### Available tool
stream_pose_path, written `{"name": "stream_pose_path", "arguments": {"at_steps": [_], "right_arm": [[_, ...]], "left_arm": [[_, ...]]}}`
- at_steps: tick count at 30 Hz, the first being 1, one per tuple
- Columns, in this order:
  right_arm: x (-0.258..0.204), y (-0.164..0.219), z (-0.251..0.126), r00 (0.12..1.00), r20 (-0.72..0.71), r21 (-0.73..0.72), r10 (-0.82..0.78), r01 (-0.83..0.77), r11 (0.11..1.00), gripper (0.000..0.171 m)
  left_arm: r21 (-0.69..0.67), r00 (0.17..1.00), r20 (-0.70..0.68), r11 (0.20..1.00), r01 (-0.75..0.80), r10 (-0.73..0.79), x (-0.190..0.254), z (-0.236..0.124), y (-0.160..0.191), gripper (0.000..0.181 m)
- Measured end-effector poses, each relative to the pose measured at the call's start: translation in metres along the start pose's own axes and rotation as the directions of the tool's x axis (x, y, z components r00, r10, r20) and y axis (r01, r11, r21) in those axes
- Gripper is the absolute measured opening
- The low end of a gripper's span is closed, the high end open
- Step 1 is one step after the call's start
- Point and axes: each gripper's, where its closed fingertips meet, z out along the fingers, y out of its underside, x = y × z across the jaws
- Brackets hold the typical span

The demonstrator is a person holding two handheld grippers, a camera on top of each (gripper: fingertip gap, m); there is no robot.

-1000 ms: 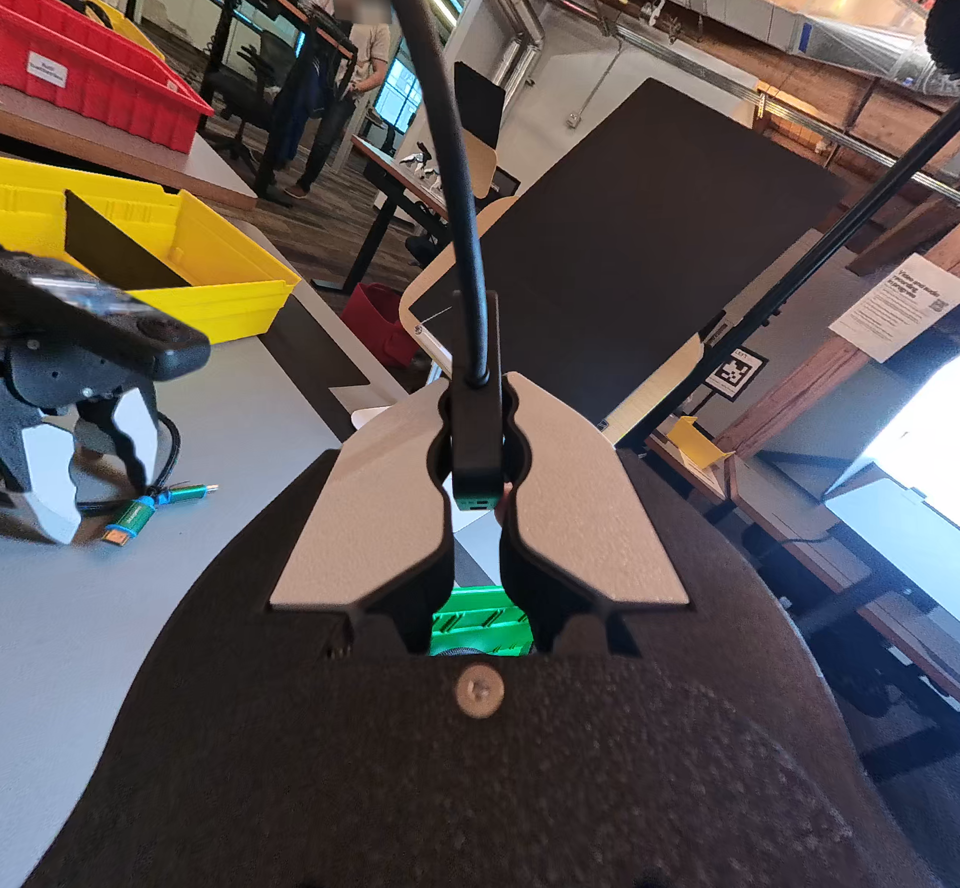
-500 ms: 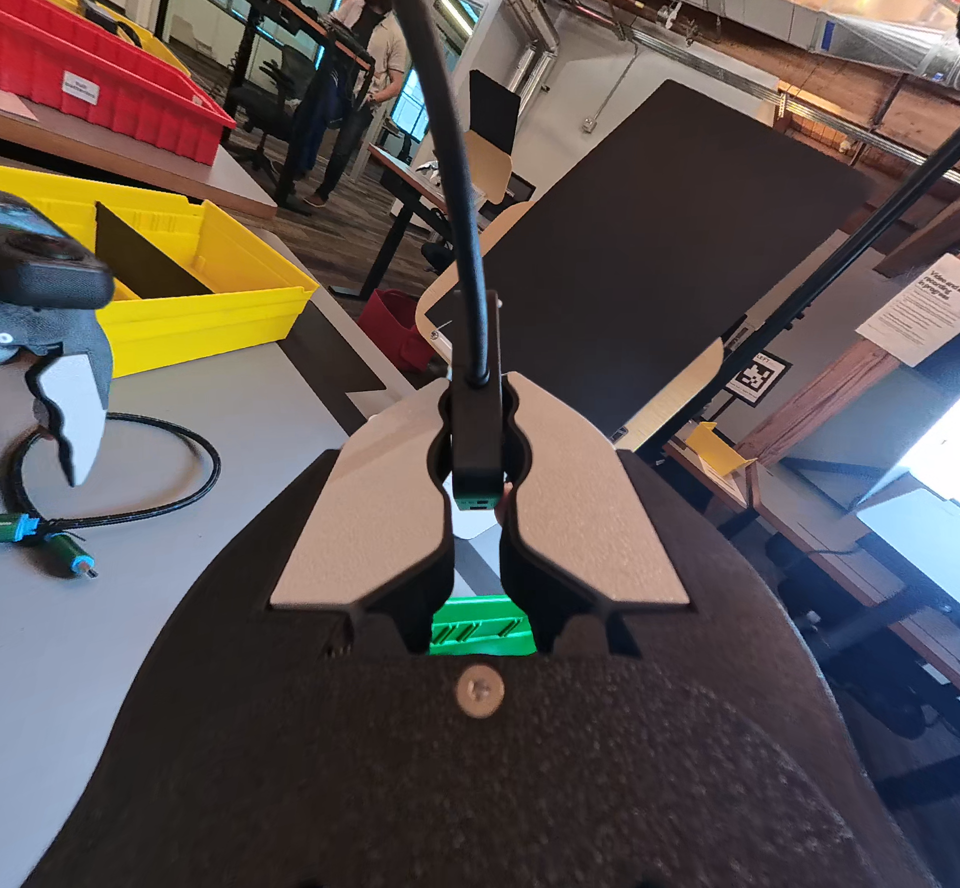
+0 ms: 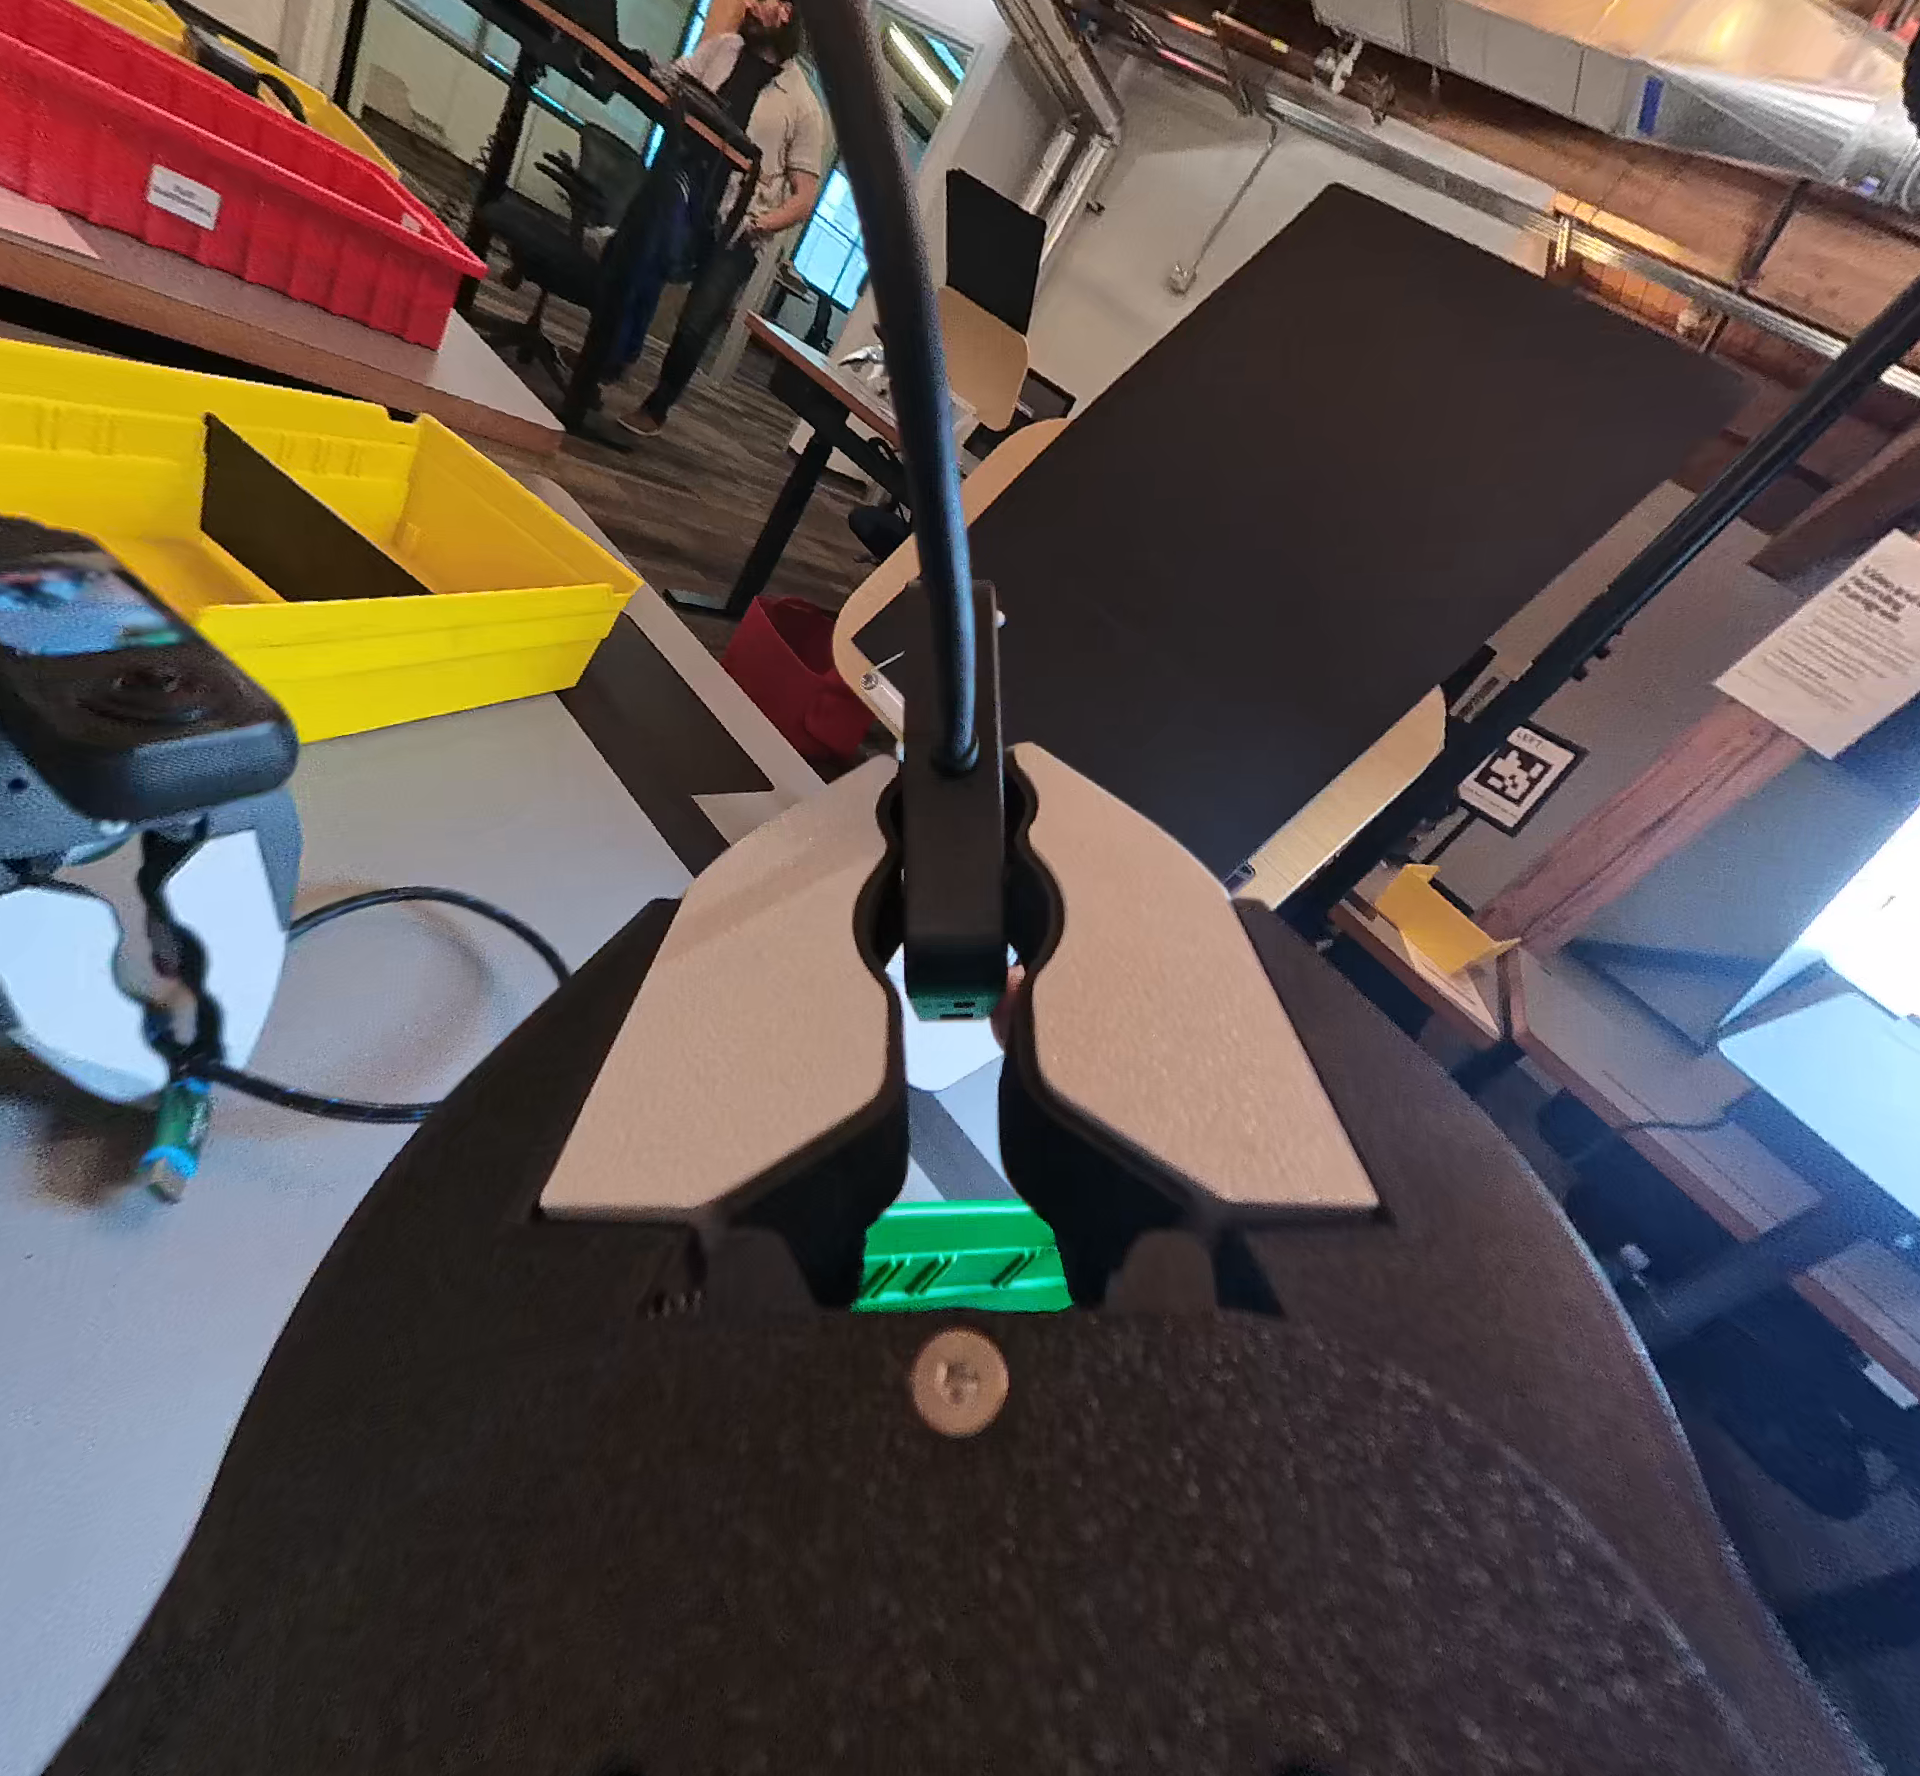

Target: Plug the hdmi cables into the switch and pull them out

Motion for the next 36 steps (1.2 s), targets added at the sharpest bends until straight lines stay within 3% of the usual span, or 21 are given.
{"name": "stream_pose_path", "arguments": {"at_steps": [4,9,13,19,24,36], "right_arm": [[-0.010,-0.002,0.001,0.998,0.039,0.023,-0.047,0.046,0.999,0.014],[-0.027,-0.002,0.008,0.988,0.071,0.051,-0.138,0.134,0.990,0.014],[-0.060,-0.009,0.015,0.962,0.142,0.132,-0.232,0.214,0.968,0.014],[-0.111,-0.004,0.033,0.867,0.206,0.115,-0.454,0.439,0.891,0.015],[-0.134,0.000,0.041,0.806,0.222,0.092,-0.549,0.543,0.835,0.015],[-0.135,0.005,0.044,0.795,0.214,0.058,-0.568,0.570,0.820,0.014]], "left_arm": [[0.134,0.980,0.198,0.991,-0.006,-0.021,-0.045,-0.039,-0.029,0.012],[0.248,0.851,0.521,0.966,-0.079,-0.064,-0.105,-0.137,-0.062,0.012],[0.264,0.759,0.650,0.947,-0.183,-0.034,-0.102,-0.183,-0.080,0.012],[0.124,0.687,0.716,0.948,-0.294,0.120,-0.071,-0.193,-0.087,0.012],[0.176,0.735,0.666,0.932,-0.318,0.125,-0.057,-0.193,-0.091,0.012],[0.108,0.747,0.641,0.943,-0.314,0.176,-0.050,-0.180,-0.086,0.012]]}}
